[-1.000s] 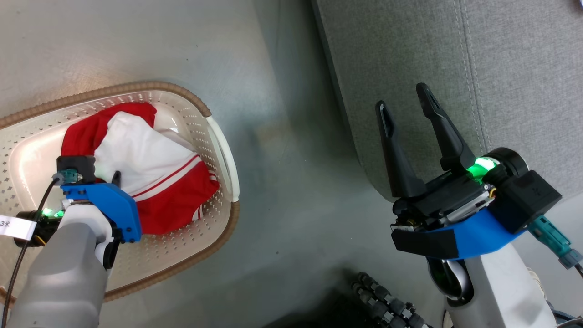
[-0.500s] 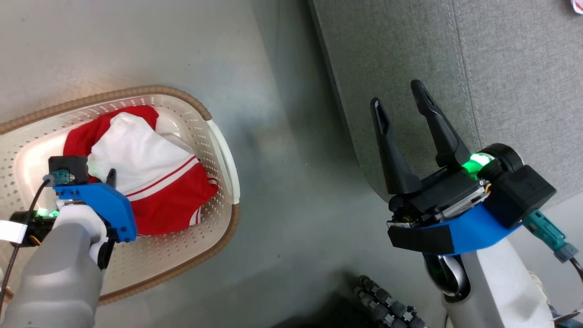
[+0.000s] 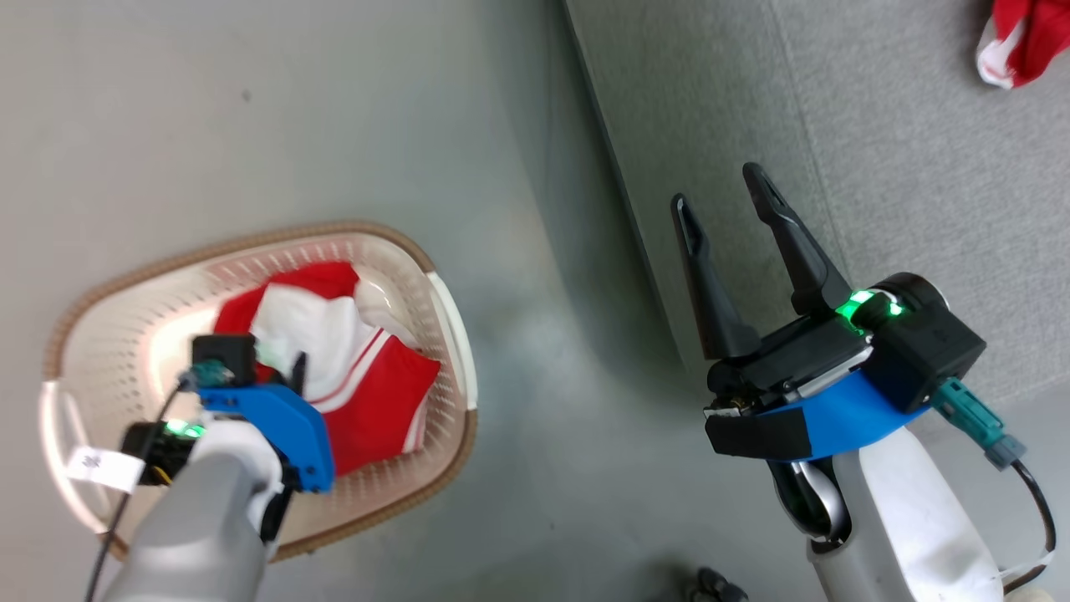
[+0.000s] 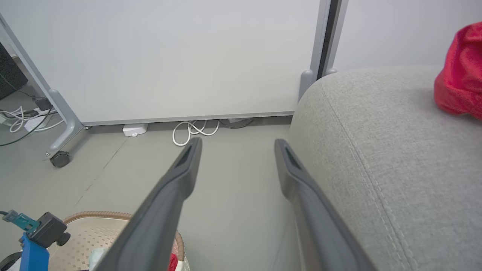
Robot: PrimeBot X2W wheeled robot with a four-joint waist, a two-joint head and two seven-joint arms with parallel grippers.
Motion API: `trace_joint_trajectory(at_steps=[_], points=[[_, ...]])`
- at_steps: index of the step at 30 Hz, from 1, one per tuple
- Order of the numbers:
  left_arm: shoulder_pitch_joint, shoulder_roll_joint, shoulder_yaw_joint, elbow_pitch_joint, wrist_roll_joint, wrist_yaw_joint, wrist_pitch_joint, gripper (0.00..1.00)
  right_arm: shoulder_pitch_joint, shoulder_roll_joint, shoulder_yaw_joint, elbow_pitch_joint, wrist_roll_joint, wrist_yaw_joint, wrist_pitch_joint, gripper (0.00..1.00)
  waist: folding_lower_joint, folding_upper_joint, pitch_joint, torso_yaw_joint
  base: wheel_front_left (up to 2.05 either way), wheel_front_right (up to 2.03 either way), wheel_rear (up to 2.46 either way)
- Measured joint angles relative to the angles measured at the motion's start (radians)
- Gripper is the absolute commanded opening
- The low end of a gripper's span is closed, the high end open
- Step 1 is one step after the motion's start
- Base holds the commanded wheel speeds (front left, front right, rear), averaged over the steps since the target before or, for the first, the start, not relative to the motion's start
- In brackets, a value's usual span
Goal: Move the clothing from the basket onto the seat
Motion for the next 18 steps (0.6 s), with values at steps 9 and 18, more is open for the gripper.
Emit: trace_joint_trajectory(at_steps=[9, 18], points=[[0.086, -0.044, -0.102, -0.072, -0.071, 0.000, -0.050, 0.00, 0.042, 0.000, -0.023, 0.071, -0.034, 0.000, 0.000, 1.00, -0.0001, 0.0000, -0.183, 0.058, 0.00, 0.00, 0.00], [0.127, -0.093, -0.183, -0.156, -0.112, 0.000, -0.077, 0.00, 0.125, 0.000, -0.070, 0.103, -0.053, 0.000, 0.025, 1.00, -0.0002, 0.0000, -0.376, 0.131, 0.00, 0.00, 0.00]])
